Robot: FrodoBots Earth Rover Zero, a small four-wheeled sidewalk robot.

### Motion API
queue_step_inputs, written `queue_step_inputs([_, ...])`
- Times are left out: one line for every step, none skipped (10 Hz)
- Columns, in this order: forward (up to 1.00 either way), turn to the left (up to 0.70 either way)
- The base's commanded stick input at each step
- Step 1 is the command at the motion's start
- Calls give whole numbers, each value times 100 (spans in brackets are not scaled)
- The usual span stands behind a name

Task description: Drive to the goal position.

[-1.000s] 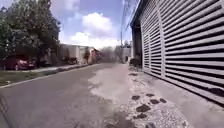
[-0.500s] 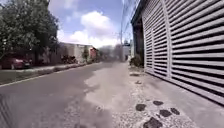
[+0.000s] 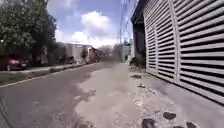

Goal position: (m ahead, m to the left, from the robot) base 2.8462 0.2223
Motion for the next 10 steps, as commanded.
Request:
queue_step_inputs([70,8])
queue_step_inputs([70,4])
queue_step_inputs([70,0])
queue_step_inputs([70,0])
queue_step_inputs([70,0])
queue_step_inputs([70,0])
queue_step_inputs([70,0])
queue_step_inputs([70,0])
queue_step_inputs([70,0])
queue_step_inputs([70,0])
